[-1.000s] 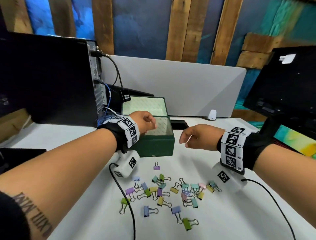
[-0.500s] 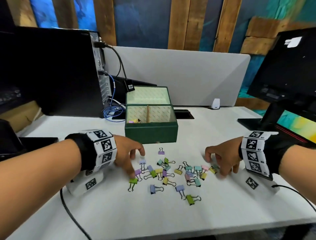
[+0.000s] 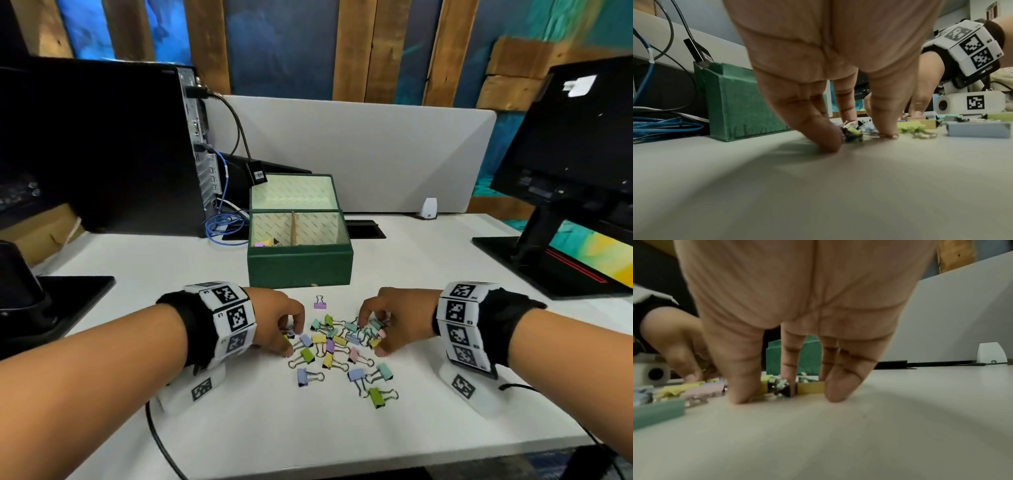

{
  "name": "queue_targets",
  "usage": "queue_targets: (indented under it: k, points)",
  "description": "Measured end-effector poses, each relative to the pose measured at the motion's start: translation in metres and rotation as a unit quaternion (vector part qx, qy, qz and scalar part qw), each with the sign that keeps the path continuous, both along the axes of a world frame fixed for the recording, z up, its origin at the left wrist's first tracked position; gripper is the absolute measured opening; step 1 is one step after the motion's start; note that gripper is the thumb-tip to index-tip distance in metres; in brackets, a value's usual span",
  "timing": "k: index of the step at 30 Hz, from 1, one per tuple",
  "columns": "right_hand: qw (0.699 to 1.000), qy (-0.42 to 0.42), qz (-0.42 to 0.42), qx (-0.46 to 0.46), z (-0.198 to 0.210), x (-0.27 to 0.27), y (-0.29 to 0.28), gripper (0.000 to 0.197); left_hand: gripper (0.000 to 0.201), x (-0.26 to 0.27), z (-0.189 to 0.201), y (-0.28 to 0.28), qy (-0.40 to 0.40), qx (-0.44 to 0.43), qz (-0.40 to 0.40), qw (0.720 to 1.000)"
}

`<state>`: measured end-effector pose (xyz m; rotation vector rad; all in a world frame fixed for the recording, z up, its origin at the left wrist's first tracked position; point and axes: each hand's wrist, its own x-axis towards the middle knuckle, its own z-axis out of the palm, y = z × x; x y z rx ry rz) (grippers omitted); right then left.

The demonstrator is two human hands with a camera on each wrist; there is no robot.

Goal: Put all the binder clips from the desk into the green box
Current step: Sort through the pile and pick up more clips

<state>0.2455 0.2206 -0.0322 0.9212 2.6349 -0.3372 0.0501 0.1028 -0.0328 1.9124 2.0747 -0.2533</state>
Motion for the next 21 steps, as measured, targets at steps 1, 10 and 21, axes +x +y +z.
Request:
queue_targets:
  k: [1,10,21]
  points:
    - [1.0,0.007,0.004,0.006,-0.0009,-0.0009,0.0005,0.044,0.04,0.0001,0.0,0.0008,0.004,0.003,0.001,1.0]
    - [0.998,0.06,0.012,0.003,-0.0053,-0.0013,0.003,0.025,0.043,0.0035,-0.0001,-0.0006,0.015,0.003,-0.002,1.0]
    - [0.996,0.073,0.025,-0.035,-0.0055,-0.0003,0.0052,0.034,0.031,-0.0036,-0.0011,0.0028,-0.012,-0.002,-0.009,1.0]
